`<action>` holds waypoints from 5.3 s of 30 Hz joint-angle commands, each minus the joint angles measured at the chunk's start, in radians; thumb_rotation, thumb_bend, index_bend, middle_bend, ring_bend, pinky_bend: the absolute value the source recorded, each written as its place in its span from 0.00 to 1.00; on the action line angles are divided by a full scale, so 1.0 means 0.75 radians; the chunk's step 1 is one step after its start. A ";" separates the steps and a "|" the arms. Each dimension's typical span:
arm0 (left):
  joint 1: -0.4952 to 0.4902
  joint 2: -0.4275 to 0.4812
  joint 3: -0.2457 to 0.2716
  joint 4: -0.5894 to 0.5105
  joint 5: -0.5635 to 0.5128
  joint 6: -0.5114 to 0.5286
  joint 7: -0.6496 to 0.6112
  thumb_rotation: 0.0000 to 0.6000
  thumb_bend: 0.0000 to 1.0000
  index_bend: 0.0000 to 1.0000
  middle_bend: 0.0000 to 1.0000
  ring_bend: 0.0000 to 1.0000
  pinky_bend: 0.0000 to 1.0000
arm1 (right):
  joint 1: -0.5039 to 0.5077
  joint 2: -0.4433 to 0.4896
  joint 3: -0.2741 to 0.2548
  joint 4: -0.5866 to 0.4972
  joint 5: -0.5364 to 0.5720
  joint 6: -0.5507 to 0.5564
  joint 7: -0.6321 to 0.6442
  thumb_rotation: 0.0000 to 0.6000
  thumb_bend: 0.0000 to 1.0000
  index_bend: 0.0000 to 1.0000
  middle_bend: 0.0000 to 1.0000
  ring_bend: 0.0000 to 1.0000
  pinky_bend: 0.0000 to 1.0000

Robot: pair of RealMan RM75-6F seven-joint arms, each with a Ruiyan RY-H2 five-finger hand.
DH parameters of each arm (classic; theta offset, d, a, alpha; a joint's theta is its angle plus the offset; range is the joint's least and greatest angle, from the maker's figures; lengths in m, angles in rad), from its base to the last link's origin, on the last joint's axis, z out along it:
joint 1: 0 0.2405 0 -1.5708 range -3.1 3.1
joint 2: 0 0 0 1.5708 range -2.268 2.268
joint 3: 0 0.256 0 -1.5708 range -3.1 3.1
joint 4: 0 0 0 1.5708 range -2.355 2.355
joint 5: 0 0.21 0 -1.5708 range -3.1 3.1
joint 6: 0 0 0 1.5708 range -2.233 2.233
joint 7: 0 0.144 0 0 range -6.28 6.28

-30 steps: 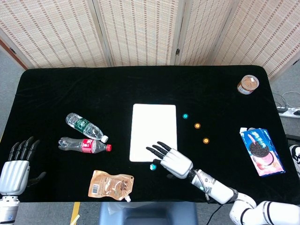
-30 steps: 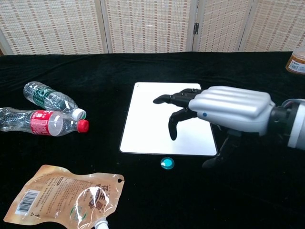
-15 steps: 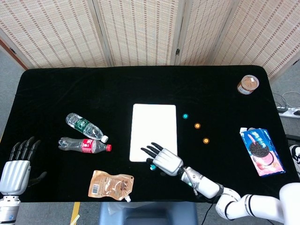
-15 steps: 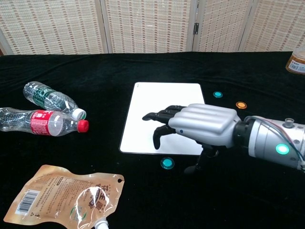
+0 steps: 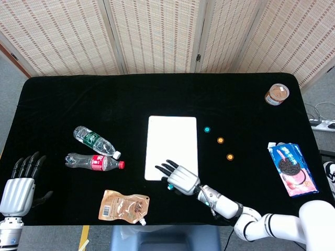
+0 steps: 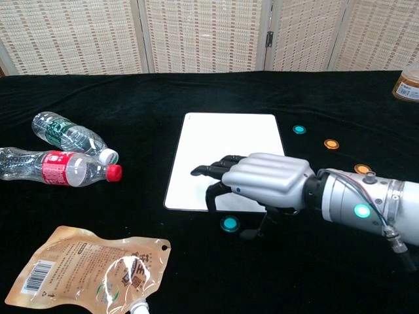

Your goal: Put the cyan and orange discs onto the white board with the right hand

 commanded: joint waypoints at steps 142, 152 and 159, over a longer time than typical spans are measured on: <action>-0.031 0.020 0.000 -0.021 -0.009 -0.045 -0.012 1.00 0.20 0.07 0.04 0.03 0.00 | 0.160 0.093 0.204 0.436 0.743 -0.094 -0.038 1.00 0.43 0.49 0.11 0.00 0.00; -0.031 0.023 0.003 -0.045 0.021 -0.030 0.007 1.00 0.20 0.07 0.03 0.04 0.00 | 0.077 0.272 0.082 0.027 0.367 0.071 0.054 1.00 0.43 0.50 0.12 0.00 0.00; -0.029 0.022 0.004 -0.047 0.022 -0.029 0.010 1.00 0.20 0.07 0.03 0.03 0.00 | 0.075 0.239 0.000 -0.037 0.218 0.088 0.036 1.00 0.43 0.50 0.12 0.00 0.00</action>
